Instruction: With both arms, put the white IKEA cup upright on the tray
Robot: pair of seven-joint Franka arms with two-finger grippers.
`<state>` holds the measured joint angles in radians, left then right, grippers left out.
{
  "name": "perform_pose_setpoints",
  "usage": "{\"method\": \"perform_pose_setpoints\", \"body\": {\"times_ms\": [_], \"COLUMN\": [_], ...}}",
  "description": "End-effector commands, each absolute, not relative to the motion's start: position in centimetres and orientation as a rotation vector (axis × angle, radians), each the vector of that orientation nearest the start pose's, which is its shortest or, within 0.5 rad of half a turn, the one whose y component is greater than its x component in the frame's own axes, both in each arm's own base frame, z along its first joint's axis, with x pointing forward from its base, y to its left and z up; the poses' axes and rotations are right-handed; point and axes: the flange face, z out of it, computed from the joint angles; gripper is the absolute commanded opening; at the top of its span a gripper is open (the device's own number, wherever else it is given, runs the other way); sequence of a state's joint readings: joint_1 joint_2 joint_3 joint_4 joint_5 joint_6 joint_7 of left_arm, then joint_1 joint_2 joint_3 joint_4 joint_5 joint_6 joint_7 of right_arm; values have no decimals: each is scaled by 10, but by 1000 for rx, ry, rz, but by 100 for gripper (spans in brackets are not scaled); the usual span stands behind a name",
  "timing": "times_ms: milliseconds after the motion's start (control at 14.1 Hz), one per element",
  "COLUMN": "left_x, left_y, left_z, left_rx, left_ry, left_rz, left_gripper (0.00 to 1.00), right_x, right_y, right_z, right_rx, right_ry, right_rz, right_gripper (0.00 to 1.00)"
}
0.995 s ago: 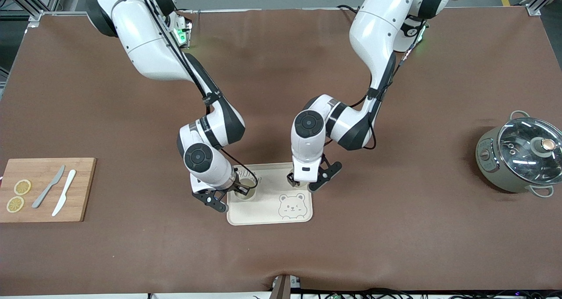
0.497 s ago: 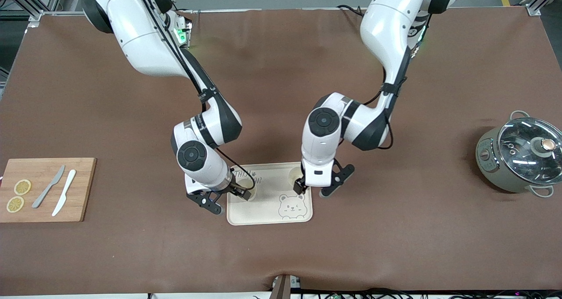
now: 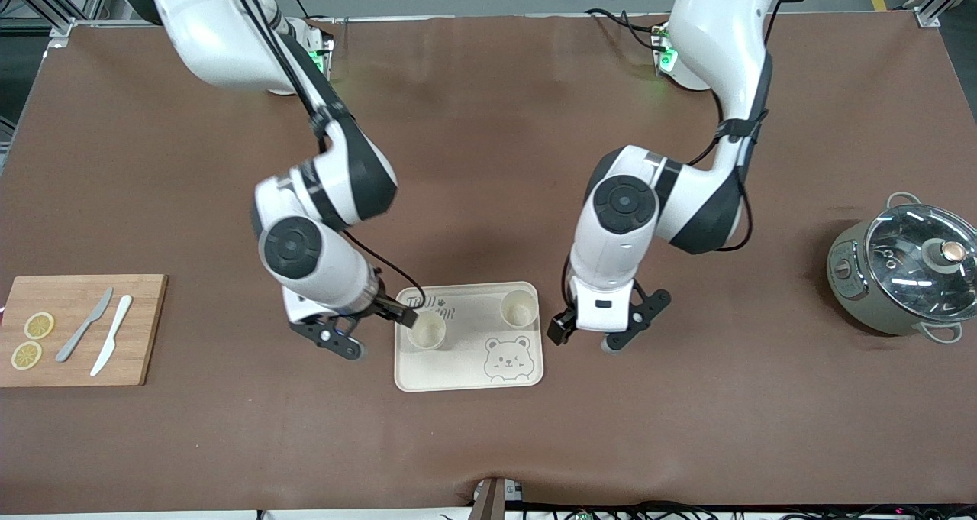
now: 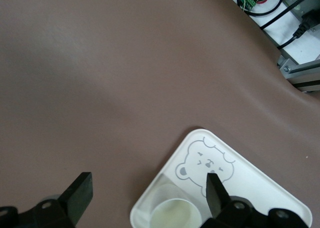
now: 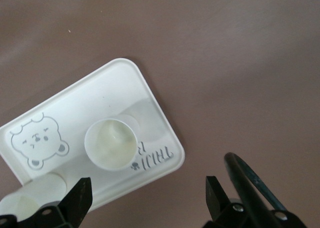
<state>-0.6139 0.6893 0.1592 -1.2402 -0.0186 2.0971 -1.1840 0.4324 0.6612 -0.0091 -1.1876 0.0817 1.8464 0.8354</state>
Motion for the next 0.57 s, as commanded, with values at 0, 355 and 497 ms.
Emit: {"method": "perform_pose_setpoints", "body": {"times_ms": [0,355,497], "left_x": [664,659,652], "left_y": [-326,-268,-240], "left_z": [408,443,457], "left_rx": [-3021,-3046,-3065], "left_ry": [-1033,-788,-696], "left_rz": [-268,-179,-162], "left_gripper": [100,100,100], "right_x": [641,590,569], "right_y": [269,153,82], "right_z": [488,606,633], "right_rx": [-3031,-3070,-3062], "right_ry": [573,335,201], "right_rz": [144,237,257], "right_gripper": [100,100,100]}}
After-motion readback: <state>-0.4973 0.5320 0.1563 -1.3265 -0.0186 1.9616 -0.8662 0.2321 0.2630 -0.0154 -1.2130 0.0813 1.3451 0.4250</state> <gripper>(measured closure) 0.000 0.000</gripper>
